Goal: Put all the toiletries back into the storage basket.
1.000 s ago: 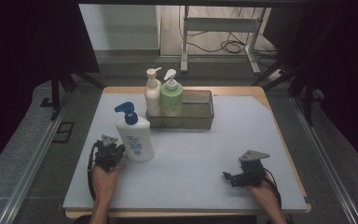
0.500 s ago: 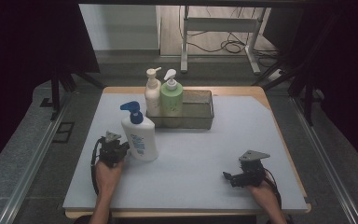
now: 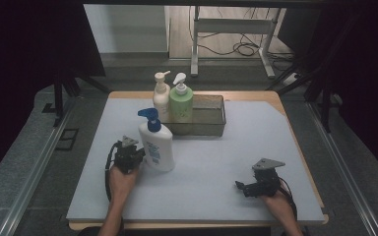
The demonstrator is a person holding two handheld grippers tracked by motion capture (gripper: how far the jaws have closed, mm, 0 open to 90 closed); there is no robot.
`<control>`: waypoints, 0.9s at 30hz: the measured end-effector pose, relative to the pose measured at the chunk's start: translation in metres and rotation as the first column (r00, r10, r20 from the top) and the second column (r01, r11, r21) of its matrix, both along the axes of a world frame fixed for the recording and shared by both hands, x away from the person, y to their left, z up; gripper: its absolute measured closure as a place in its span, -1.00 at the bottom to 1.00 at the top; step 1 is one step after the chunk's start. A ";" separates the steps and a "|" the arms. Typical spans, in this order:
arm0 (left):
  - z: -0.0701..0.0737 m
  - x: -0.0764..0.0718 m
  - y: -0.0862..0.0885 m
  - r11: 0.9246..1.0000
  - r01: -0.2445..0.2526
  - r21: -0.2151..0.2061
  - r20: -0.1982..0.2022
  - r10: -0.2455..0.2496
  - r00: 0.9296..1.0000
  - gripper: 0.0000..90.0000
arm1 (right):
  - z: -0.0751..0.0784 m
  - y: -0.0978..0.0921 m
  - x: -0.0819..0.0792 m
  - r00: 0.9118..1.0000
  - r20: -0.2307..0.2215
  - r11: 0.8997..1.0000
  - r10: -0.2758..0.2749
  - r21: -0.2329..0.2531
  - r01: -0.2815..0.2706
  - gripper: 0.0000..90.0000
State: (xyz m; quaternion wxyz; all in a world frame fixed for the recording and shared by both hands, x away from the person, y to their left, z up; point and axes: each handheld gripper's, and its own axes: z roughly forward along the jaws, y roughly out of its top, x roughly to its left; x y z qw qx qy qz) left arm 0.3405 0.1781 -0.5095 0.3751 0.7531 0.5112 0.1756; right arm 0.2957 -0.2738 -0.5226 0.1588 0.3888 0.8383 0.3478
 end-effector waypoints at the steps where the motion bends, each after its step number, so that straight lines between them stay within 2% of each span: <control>1: 0.000 0.000 -0.002 1.000 0.005 -0.003 0.000 -0.005 1.000 0.98 | 0.000 0.000 0.000 1.000 0.000 1.000 0.000 0.000 0.000 -0.91; 5: -0.001 0.000 -0.010 1.000 0.023 -0.018 0.002 -0.023 1.000 0.98 | 0.000 0.000 0.000 1.000 0.000 1.000 0.000 0.000 0.000 -0.91; 17: 0.000 -0.002 -0.032 0.997 0.079 -0.018 0.000 -0.079 0.997 0.98 | 0.000 0.000 0.000 1.000 0.000 1.000 0.000 0.000 0.000 -0.91; 27: 0.000 -0.006 -0.048 0.991 0.130 -0.011 -0.003 -0.130 0.992 0.98 | 0.000 0.000 0.000 1.000 0.000 1.000 0.000 0.000 0.000 -0.91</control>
